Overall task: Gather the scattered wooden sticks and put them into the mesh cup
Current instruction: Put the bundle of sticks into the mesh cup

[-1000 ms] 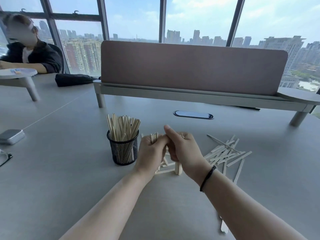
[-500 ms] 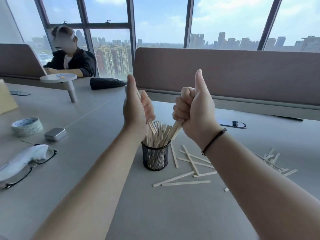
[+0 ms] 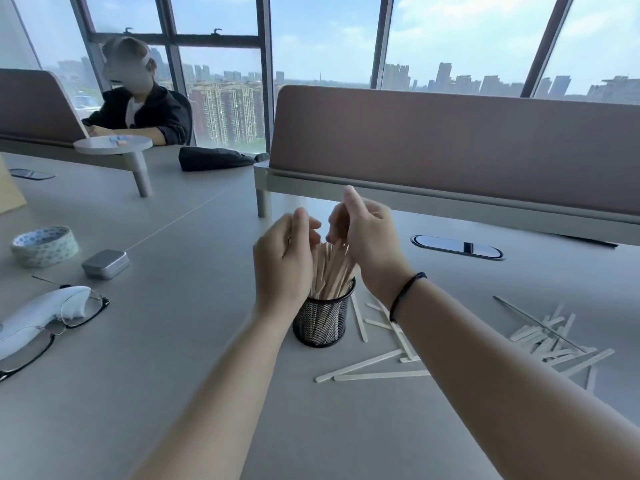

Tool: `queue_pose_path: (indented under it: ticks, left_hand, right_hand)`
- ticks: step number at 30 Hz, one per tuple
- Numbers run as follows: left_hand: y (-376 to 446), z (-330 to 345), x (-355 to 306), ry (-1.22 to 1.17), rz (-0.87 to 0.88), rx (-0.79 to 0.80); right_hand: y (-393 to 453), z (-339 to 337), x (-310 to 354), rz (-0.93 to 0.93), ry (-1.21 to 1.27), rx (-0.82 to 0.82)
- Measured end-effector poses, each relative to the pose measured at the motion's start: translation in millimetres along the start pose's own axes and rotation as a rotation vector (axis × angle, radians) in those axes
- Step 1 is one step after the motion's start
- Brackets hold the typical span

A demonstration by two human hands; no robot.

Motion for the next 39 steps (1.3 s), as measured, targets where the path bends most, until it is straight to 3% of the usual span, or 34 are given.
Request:
queue_pose_path:
  ticks: [5,12,14,16,19,20,22,24,27,30,32,35,39]
  left_hand:
    - [-17,-6,-2,0.128,0.173,0.003]
    - [-27,-6,-15,0.110,0.175,0.025]
    - [-33,-2,-27,0.120,0.254,0.033]
    - [-42,1,-39,0.127,0.378,0.035]
    - [-58,4,-57,0.097,0.575,0.024]
    - [-64,5,-64,0.072,0.629,0.029]
    - [-79,8,-78,-0.002,0.715,0.075]
    - [-98,14,-84,-0.055,0.747,0.160]
    - [-121,29,-71,0.018,0.735,0.317]
    - [-129,48,-33,0.281,0.623,0.496]
    - [-131,58,1,0.518,0.426,0.683]
    - [-141,59,37,0.768,0.162,0.911]
    - [-165,67,47,0.955,0.240,1.160]
  right_hand:
    - [-7,5,-15,-0.236,-0.407,0.045]
    - [-22,13,-43,-0.613,-0.705,0.265]
    - [-20,10,-45,-0.620,-0.765,0.304]
    - [-16,-2,-36,-0.614,-0.676,0.220]
    - [-6,-38,-38,-0.353,-0.414,0.007]
    - [-8,-47,-43,-0.291,-0.446,-0.019]
    - [-18,-51,-62,-0.259,-0.768,0.095]
    - [-43,-50,-90,-0.145,-0.970,0.351]
    - [-63,-68,-113,0.033,-0.904,0.547]
    - [-62,-80,-117,-0.152,-1.186,0.635]
    - [-61,-88,-114,-0.284,-1.290,0.638]
    - [-59,-112,-111,-0.268,-1.205,0.534]
    - [-63,-149,-108,-0.085,-0.989,0.383]
Point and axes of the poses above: each hand's wrist, its own y-axis towards the middle knuckle, its own z-axis out of the palm, x = y × z, the point moved 7 cm from there along y, towards the middle knuckle, and after that the axes turned 12 degrees about -x, right-handed, at the moved point
